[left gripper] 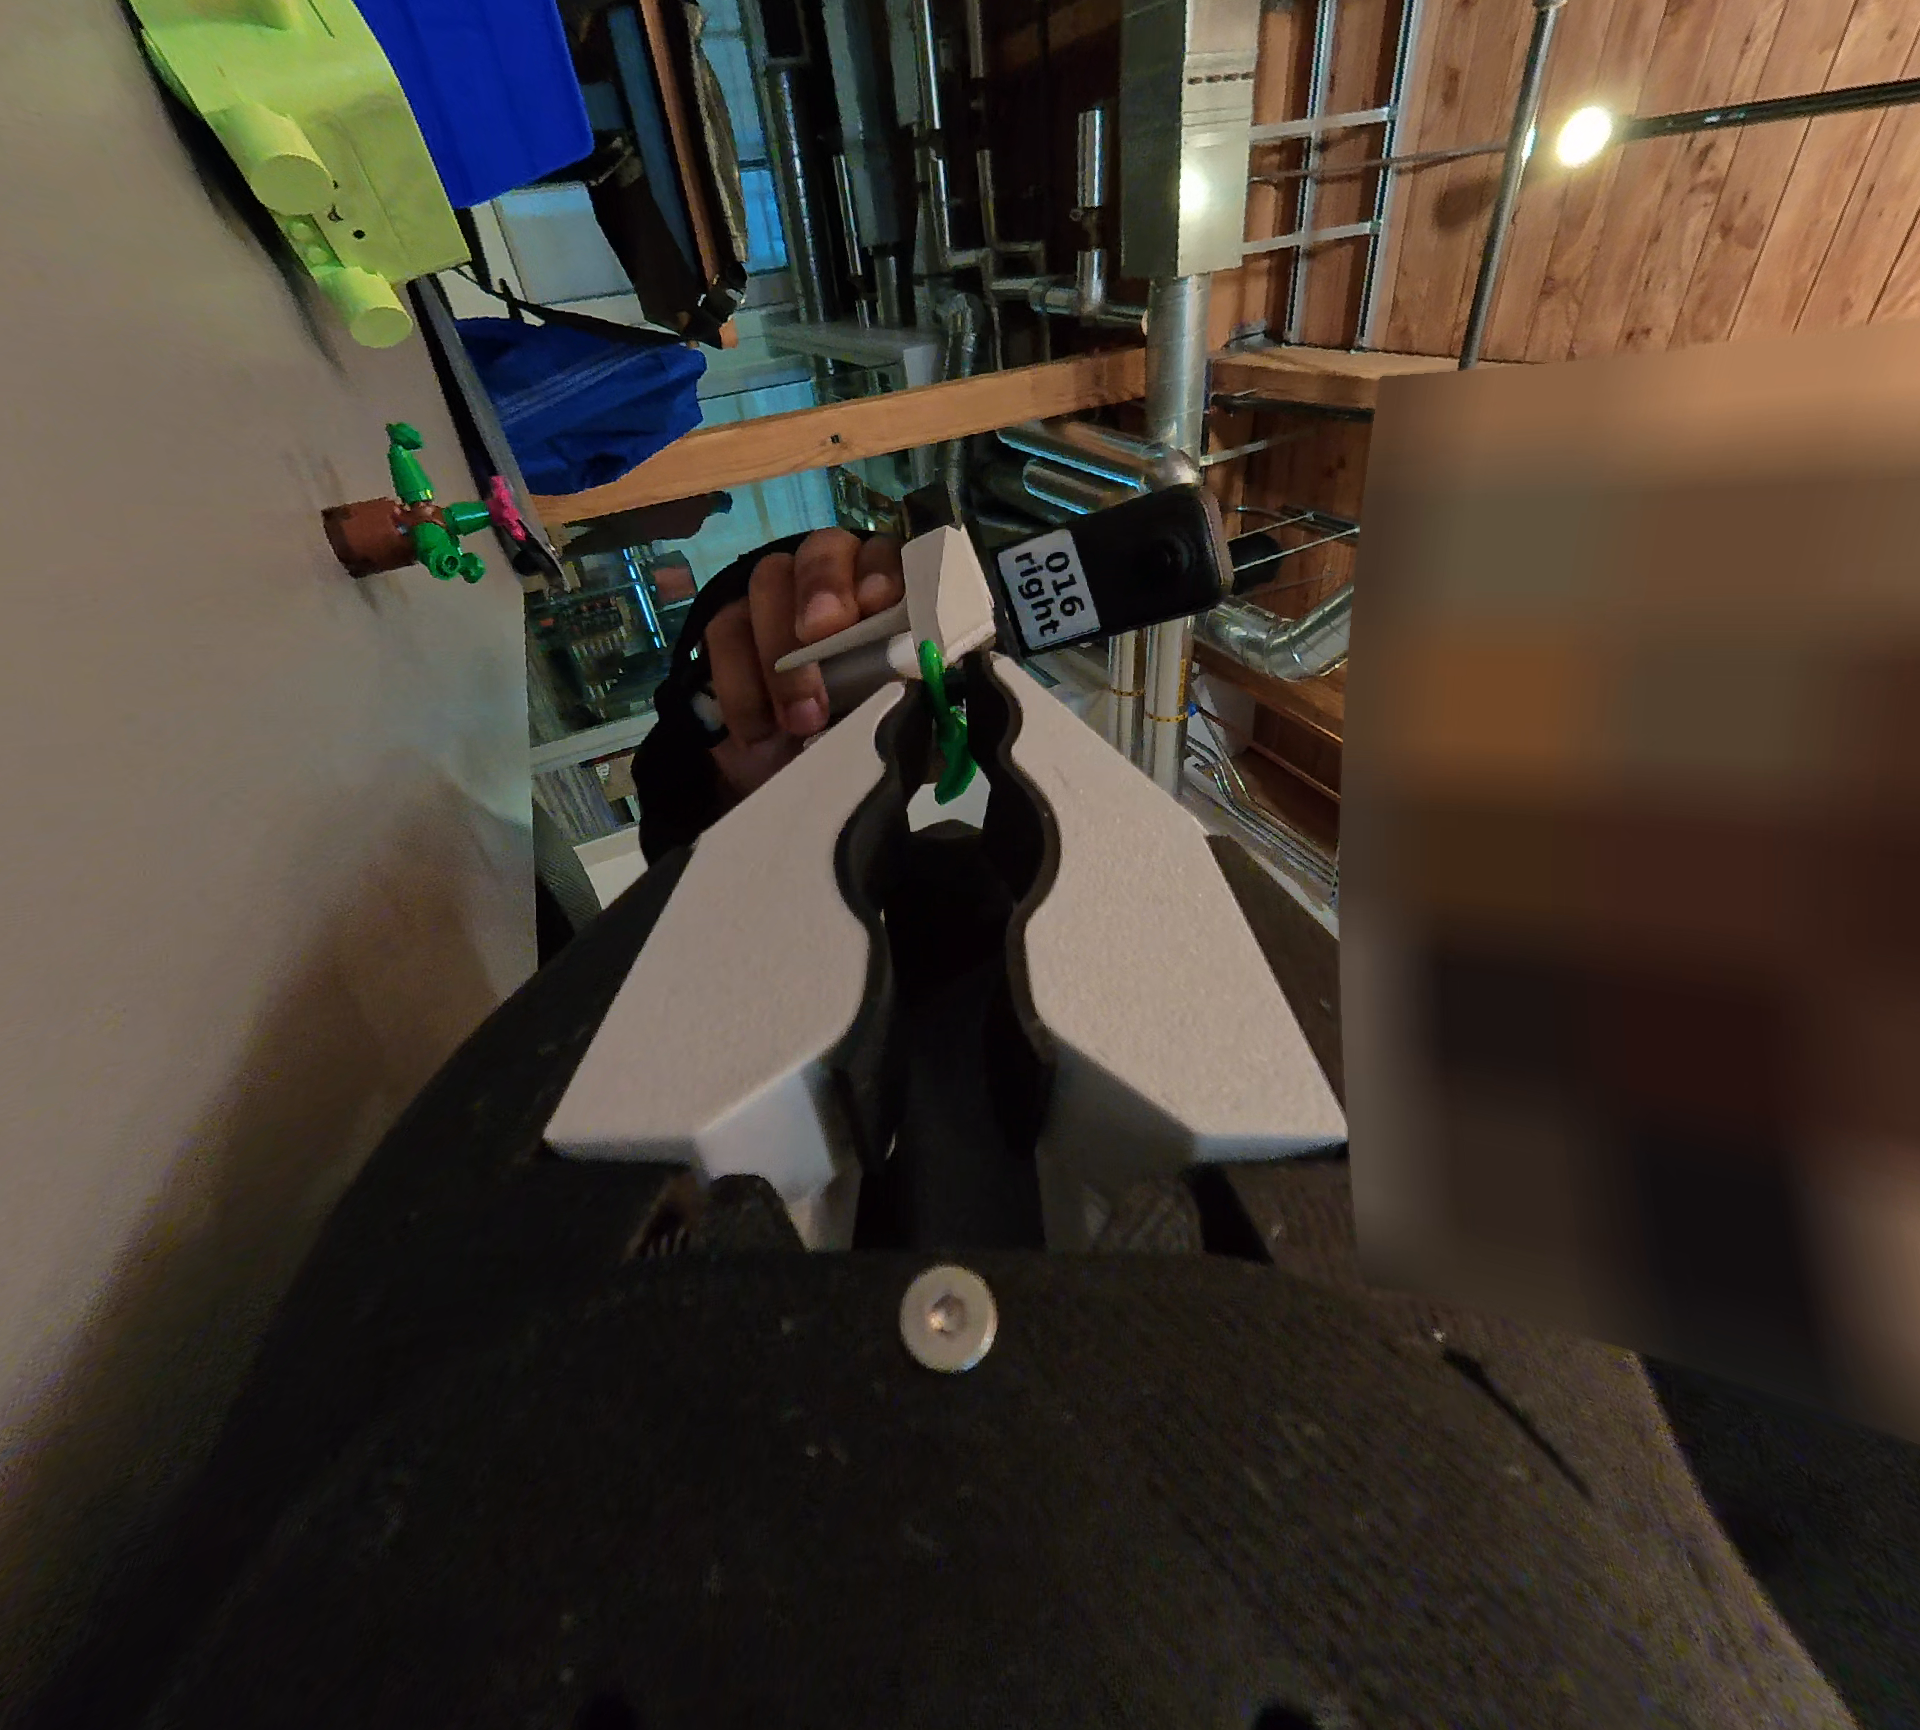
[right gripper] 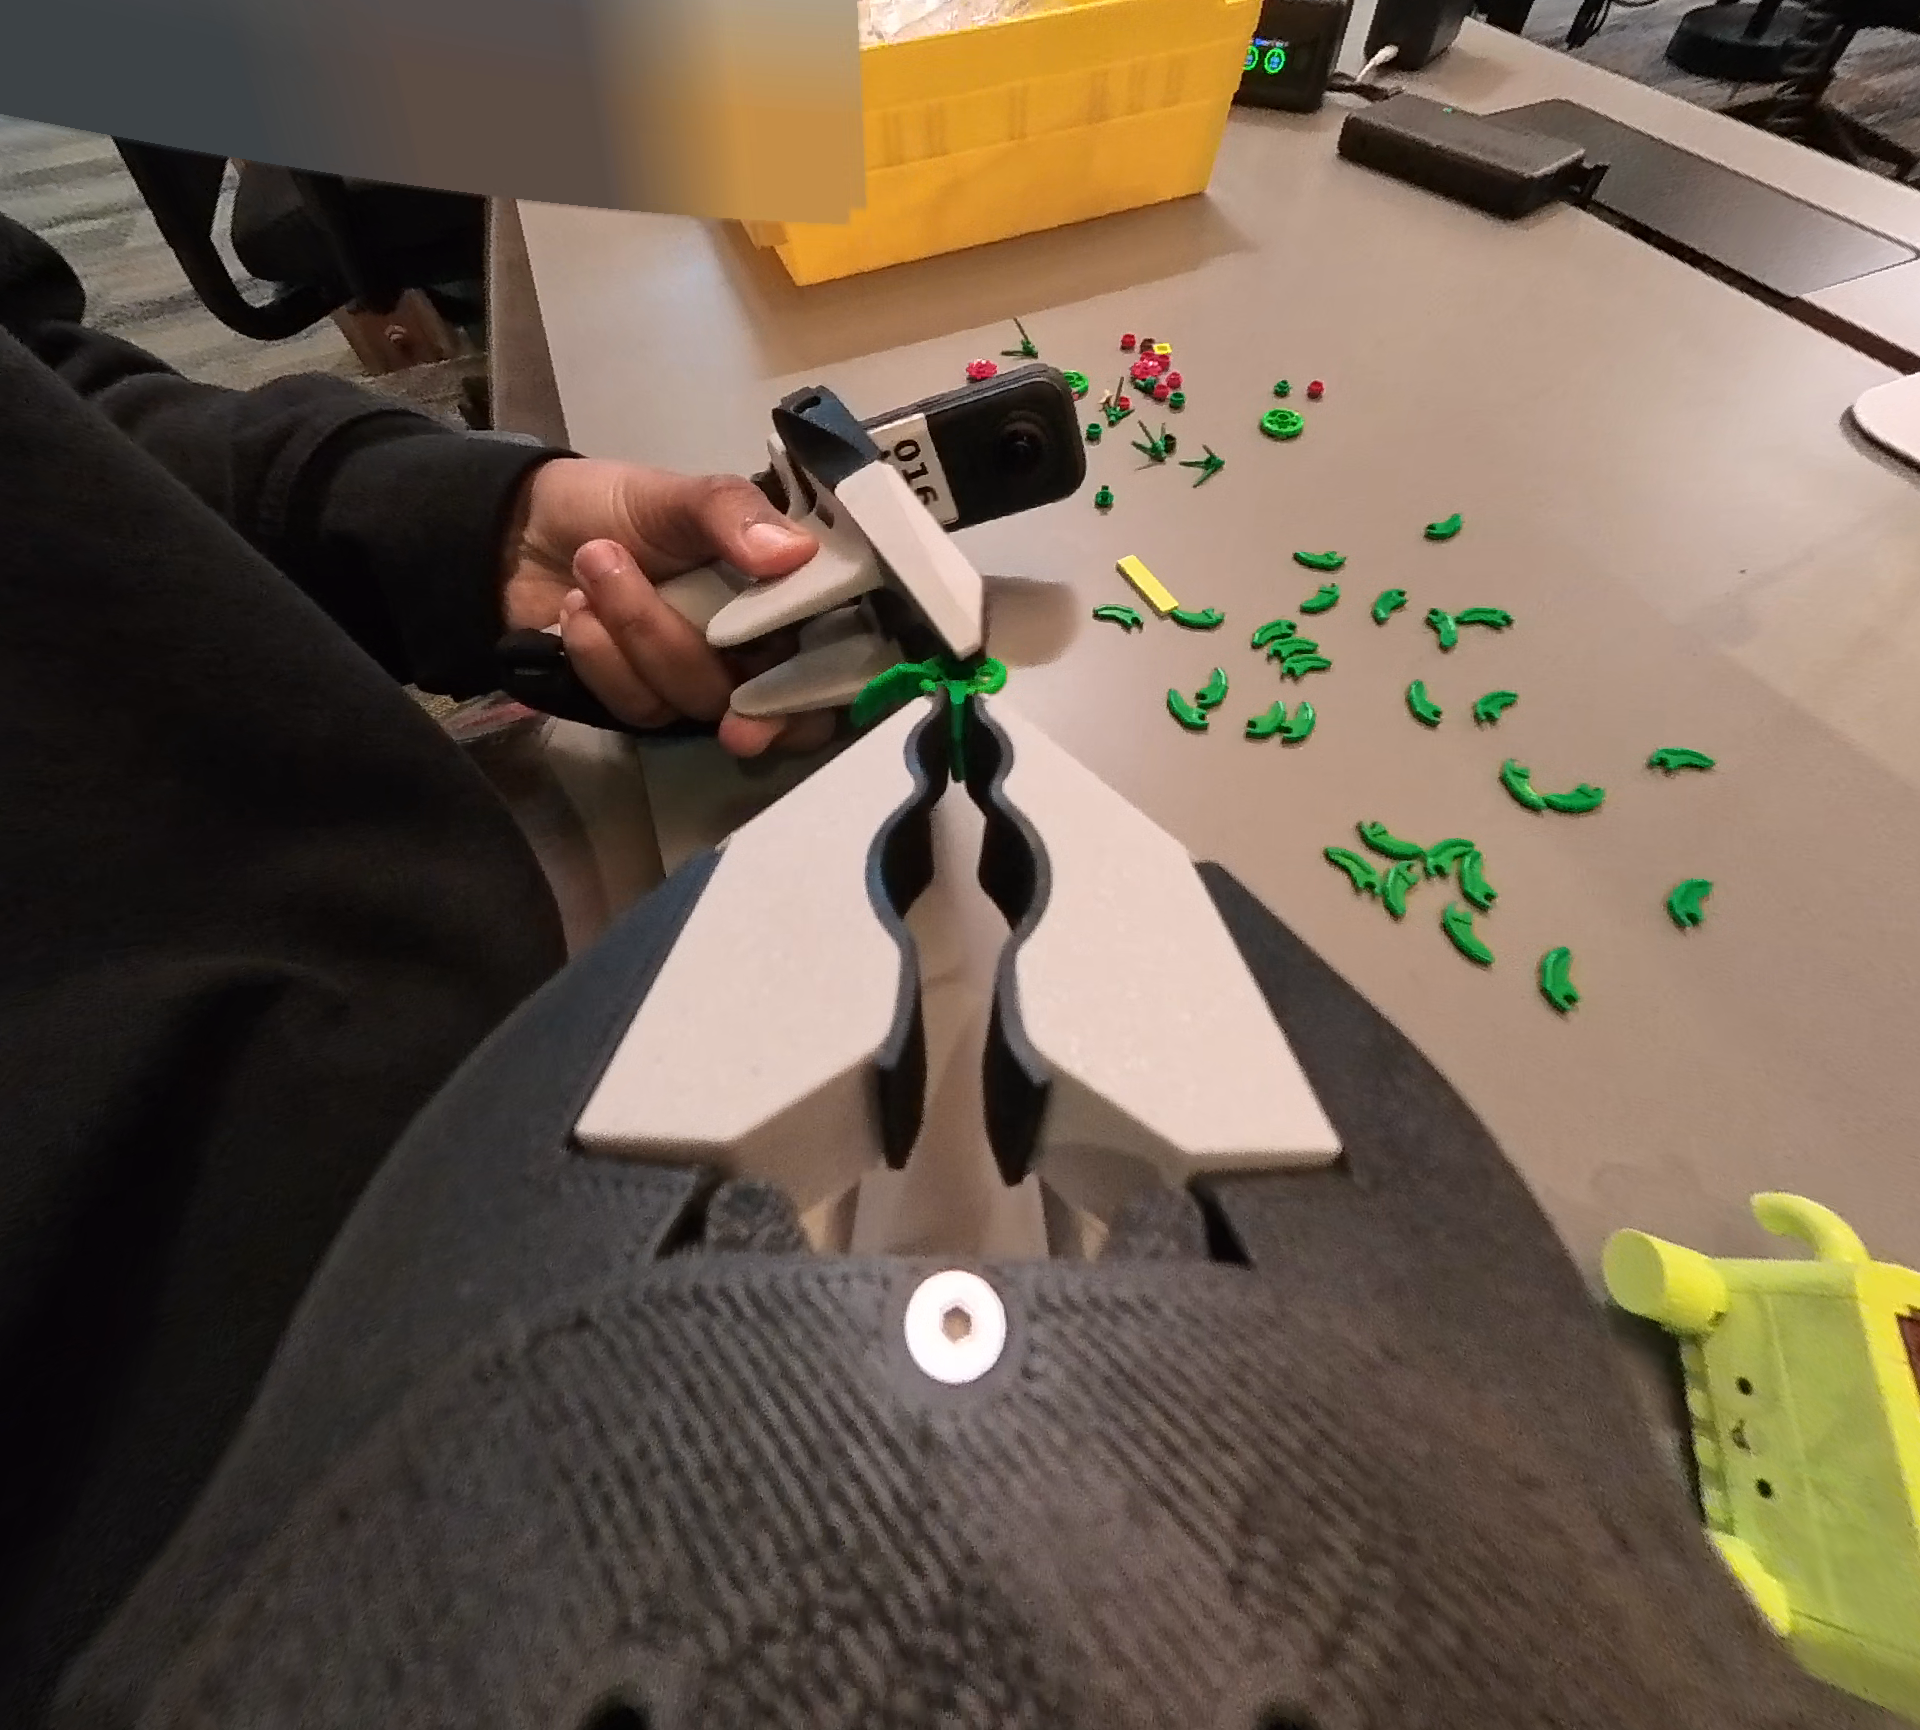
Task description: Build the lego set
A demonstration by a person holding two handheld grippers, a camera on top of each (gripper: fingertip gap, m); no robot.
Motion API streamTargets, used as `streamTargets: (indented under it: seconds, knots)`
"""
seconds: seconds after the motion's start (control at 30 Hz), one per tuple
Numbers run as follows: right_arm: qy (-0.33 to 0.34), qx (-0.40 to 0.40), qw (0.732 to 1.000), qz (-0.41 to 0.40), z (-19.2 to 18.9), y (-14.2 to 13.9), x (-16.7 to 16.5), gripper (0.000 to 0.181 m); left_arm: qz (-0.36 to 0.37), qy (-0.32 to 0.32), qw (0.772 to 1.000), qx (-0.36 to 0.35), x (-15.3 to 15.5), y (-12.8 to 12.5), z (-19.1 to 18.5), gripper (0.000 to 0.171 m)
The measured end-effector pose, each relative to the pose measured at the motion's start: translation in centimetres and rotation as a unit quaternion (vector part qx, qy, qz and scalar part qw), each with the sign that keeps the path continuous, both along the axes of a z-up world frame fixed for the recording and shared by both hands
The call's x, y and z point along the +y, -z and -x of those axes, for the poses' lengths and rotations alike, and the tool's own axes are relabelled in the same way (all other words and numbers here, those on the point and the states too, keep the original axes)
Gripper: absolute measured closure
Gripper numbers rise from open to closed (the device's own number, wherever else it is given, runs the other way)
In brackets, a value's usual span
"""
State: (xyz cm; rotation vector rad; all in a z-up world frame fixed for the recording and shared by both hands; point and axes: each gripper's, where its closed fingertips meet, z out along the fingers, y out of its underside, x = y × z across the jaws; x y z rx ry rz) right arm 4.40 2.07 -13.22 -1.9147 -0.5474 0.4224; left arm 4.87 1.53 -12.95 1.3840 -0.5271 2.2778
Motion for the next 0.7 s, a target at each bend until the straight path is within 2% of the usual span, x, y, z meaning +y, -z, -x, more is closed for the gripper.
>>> streamTargets:
  seconds: [0.7]
  knots:
    - [-0.014, 0.027, 0.999, 0.028, -0.16, 0.32, 0.16, 0.181, -0.018, -0.017, 1.000, 0.006, 0.10, 0.26, -0.19, 0.162]
